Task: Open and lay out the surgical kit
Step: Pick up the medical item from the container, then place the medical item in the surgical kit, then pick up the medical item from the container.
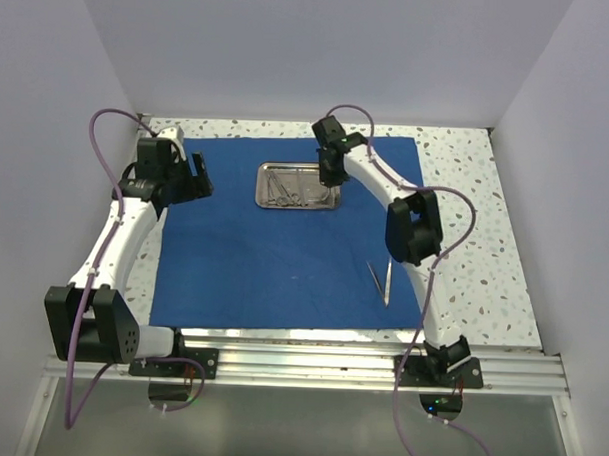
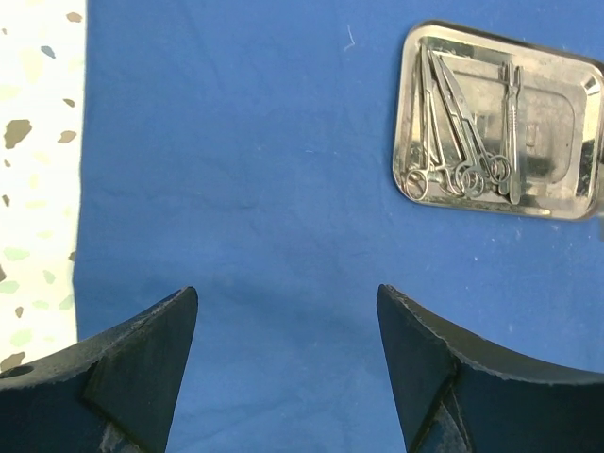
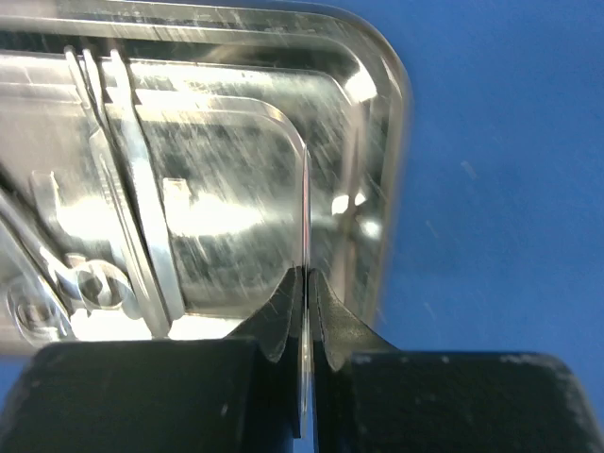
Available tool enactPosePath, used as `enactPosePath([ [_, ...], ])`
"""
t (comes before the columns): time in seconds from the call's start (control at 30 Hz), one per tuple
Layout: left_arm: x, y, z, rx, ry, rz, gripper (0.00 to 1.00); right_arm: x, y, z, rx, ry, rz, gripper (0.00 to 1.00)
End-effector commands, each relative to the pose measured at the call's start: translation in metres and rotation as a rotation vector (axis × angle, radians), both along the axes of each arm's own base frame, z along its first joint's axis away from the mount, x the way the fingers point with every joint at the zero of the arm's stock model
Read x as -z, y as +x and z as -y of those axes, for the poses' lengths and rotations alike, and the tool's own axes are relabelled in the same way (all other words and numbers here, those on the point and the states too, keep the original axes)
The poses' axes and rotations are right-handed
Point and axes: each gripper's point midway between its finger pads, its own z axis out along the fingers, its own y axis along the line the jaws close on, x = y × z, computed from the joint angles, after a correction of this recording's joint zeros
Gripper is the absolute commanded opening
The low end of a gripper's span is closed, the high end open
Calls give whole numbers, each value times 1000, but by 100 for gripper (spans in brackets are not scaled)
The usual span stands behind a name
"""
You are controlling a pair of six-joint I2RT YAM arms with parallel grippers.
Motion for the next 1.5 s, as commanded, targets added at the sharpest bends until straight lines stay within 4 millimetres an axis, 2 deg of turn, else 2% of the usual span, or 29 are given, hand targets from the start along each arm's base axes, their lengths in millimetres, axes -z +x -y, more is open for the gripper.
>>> enactPosePath([
  [0.0, -15, 16, 12, 38, -4, 61, 80, -90, -20, 22, -22, 65, 153, 0],
  [0.03, -17, 17, 14, 45, -7, 63, 80, -90, -31, 28, -21, 62, 152, 0],
  [0.07, -16, 17, 19, 58, -5, 61, 80, -85, -59, 43, -19, 45, 126, 0],
  [0.13, -16, 19, 25, 72, 1, 60, 80, -77, -82, 59, -1, 22, 112, 0],
  [0.17, -15, 19, 32, 86, 14, 55, 80, -65, -110, 75, 10, 5, 73, 0],
  [0.23, -14, 21, 38, 97, 23, 46, 79, -54, -133, 89, 29, -6, 53, 0],
  [0.27, -14, 21, 43, 109, 23, 40, 79, -41, -159, 101, 45, -13, 18, 0],
  [0.33, -13, 25, 50, 122, 16, 32, 78, -33, -177, 108, 71, 8, 8, 0],
  [0.37, -12, 24, 57, 137, 14, 26, 77, -16, -195, 118, 80, -12, -31, 0],
  [0.57, 10, 33, 88, 192, 33, -40, 75, -6, -229, 138, 138, -9, -32, 2],
  [0.6, 14, 35, 91, 194, 36, -49, 74, -5, -231, 139, 144, -7, -33, 13],
  [0.63, 15, 37, 95, 196, 36, -52, 73, -8, -232, 140, 152, -4, -22, 28],
  [0.67, 25, 39, 104, 201, 28, -72, 73, -11, -231, 142, 163, -4, -14, 52],
  [0.73, 30, 46, 112, 199, 16, -84, 72, -24, -233, 148, 187, -19, 8, 64],
  [0.83, 42, 65, 120, 159, 29, -97, 69, -51, -234, 152, 193, -4, 51, 67],
  [0.87, 55, 70, 124, 143, 41, -123, 68, -73, -233, 152, 189, 29, 108, 67],
  [0.93, 51, 85, 130, 124, 43, -111, 65, -93, -241, 155, 184, 47, 131, 67],
  [0.97, 55, 88, 132, 110, 53, -124, 64, -115, -241, 155, 182, 82, 183, 67],
  [1.0, 68, 93, 135, 102, 65, -153, 64, -123, -245, 157, 177, 94, 197, 67],
  [1.03, 59, 106, 138, 88, 72, -124, 62, -131, -249, 154, 161, 119, 205, 67],
  [1.07, 74, 109, 142, 82, 88, -158, 62, -141, -250, 152, 150, 140, 221, 67],
  [1.1, 62, 122, 148, 75, 83, -126, 61, -148, -256, 152, 136, 156, 226, 67],
  [1.13, 63, 128, 150, 69, 86, -129, 60, -153, -258, 151, 126, 167, 225, 67],
  [1.17, 84, 128, 151, 60, 104, -186, 59, -159, -261, 147, 105, 185, 221, 67],
  [1.2, 70, 143, 157, 57, 97, -152, 56, -159, -268, 149, 98, 180, 195, 67],
  [1.27, 89, 147, 161, 52, 124, -200, 54, -162, -277, 146, 69, 190, 164, 66],
  [1.3, 79, 157, 165, 48, 120, -169, 52, -164, -280, 147, 63, 200, 171, 66],
  [1.37, 94, 160, 166, 43, 149, -201, 51, -161, -285, 148, 59, 206, 168, 66],
  [1.47, 98, 164, 170, 39, 146, -209, 44, -157, -294, 154, 65, 205, 171, 66],
])
